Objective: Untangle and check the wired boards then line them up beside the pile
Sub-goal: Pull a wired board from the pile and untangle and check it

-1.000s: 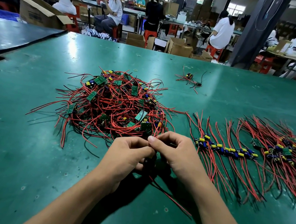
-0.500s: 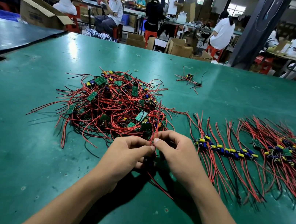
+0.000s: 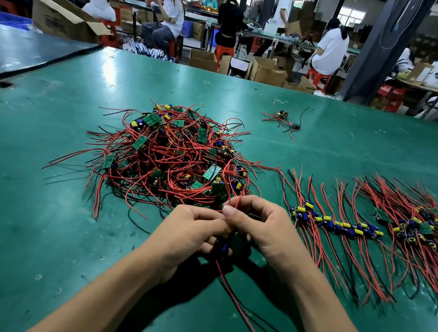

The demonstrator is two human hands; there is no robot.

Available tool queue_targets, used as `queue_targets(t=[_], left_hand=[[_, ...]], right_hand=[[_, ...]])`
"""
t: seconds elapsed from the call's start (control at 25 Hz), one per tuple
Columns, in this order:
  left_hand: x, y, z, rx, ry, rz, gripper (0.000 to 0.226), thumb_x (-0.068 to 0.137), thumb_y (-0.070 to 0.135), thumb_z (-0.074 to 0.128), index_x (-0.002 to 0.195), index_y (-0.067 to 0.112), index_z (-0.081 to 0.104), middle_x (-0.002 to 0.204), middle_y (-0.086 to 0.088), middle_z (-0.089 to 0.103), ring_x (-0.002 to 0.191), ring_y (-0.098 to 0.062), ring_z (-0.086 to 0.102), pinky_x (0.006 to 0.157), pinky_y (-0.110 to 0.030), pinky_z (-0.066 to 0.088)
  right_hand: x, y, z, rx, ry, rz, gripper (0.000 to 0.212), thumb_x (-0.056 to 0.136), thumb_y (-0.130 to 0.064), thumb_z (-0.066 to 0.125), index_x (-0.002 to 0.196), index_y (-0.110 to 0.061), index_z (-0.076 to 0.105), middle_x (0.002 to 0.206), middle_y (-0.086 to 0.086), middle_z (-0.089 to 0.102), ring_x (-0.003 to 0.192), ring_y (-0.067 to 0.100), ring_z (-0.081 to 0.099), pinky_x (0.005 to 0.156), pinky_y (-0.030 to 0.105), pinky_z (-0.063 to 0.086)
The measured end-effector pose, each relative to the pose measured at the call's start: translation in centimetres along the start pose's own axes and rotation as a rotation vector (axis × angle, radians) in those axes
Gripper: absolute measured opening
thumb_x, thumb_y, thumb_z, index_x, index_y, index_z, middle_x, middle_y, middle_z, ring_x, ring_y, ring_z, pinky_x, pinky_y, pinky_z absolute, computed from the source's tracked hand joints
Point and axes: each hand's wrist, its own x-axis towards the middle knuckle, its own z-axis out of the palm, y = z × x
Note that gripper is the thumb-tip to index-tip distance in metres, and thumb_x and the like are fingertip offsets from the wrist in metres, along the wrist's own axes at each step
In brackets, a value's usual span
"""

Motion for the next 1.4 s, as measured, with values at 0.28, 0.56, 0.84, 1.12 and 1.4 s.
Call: queue_targets(t=[0.28,0.56,0.84,1.12,1.4], left_hand=[[-0.08,-0.04,0.18,0.073,-0.028,0.018,0.012,0.085,-0.001,0.066,0.077,-0.001,0.074,0.069,-0.004,0.066,0.054,-0.011,0.058,0.051,-0.021,0.051],[0.00,-0.42,0.80,0.122,0.030,0.042,0.016,0.093,0.000,0.058,0.082,0.003,0.070,0.076,-0.014,0.070,0.067,-0.030,0.071,0.062,-0.035,0.056],[-0.18,-0.29,0.76,0.025,-0.010,0.088,0.017,0.093,0.011,0.061,0.089,0.008,0.078,0.086,-0.008,0.073,0.068,-0.020,0.070,0.059,-0.028,0.058],[-0.22,-0.29,0.44,0.063,-0.046,0.089,0.016,0.091,0.004,0.062,0.091,0.007,0.077,0.083,-0.013,0.074,0.070,-0.024,0.069,0.068,-0.032,0.059],[-0.40,0.07,-0.01,0.049,-0.136,-0.017,0.014,0.088,0.008,0.065,0.088,-0.003,0.074,0.085,-0.020,0.073,0.070,-0.027,0.072,0.066,-0.035,0.060]], right_hand=[[0.18,0.08,0.54,-0.084,-0.047,0.052,0.031,0.099,-0.030,0.059,0.096,-0.005,0.076,0.087,0.012,0.075,0.078,0.017,0.066,0.078,0.034,0.055],[0.52,0.38,0.82,-0.247,0.027,0.098,0.032,0.106,-0.028,0.048,0.096,-0.013,0.075,0.073,0.003,0.067,0.060,0.015,0.059,0.061,0.036,0.047],[0.30,0.13,0.86,-0.171,-0.068,0.082,0.036,0.101,-0.041,0.052,0.103,-0.014,0.076,0.089,0.004,0.067,0.072,0.006,0.062,0.060,0.023,0.051],[0.30,0.60,0.56,-0.087,-0.093,0.121,0.049,0.093,-0.050,0.061,0.096,-0.003,0.074,0.078,0.010,0.068,0.068,0.026,0.061,0.060,0.035,0.051],[0.32,0.55,0.00,-0.063,-0.017,0.126,0.042,0.096,-0.055,0.059,0.093,-0.018,0.079,0.055,0.009,0.059,0.044,0.016,0.051,0.043,0.022,0.042]])
